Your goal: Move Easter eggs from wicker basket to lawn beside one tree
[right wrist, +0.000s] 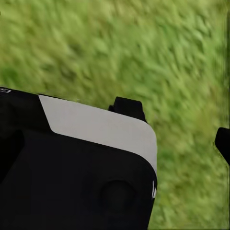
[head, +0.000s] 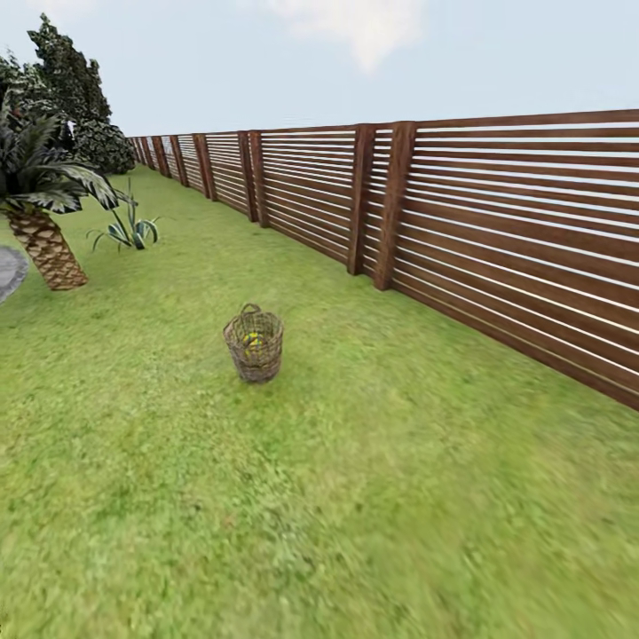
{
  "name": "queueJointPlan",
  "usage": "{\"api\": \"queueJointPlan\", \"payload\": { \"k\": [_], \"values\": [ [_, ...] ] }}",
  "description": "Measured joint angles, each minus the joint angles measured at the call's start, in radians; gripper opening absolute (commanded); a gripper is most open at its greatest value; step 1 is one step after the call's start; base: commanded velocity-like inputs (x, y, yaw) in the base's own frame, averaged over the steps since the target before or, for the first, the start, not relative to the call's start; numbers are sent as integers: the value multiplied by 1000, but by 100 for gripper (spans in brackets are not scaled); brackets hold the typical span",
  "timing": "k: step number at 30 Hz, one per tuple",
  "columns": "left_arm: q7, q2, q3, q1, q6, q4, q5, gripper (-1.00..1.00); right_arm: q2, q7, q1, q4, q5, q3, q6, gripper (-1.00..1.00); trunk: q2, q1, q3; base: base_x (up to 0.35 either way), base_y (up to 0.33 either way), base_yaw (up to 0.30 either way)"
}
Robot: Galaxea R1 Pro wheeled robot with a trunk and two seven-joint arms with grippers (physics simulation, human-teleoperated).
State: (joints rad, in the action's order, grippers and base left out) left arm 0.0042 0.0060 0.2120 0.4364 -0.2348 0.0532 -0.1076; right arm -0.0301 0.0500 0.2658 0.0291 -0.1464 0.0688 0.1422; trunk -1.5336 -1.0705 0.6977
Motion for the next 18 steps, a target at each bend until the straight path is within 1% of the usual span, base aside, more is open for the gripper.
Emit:
{"api": "queueJointPlan", "payload": {
  "k": [6, 18],
  "values": [
    [0, 0, 0, 0, 0, 0, 0, 100, 0, 0, 0, 0, 0, 0, 0, 100, 0, 0, 0, 329, -155, 288],
    [0, 0, 0, 0, 6, 0, 1, 100, 0, 0, 0, 0, 0, 0, 0, 100, 0, 0, 0, 320, -189, 292]
  ]
}}
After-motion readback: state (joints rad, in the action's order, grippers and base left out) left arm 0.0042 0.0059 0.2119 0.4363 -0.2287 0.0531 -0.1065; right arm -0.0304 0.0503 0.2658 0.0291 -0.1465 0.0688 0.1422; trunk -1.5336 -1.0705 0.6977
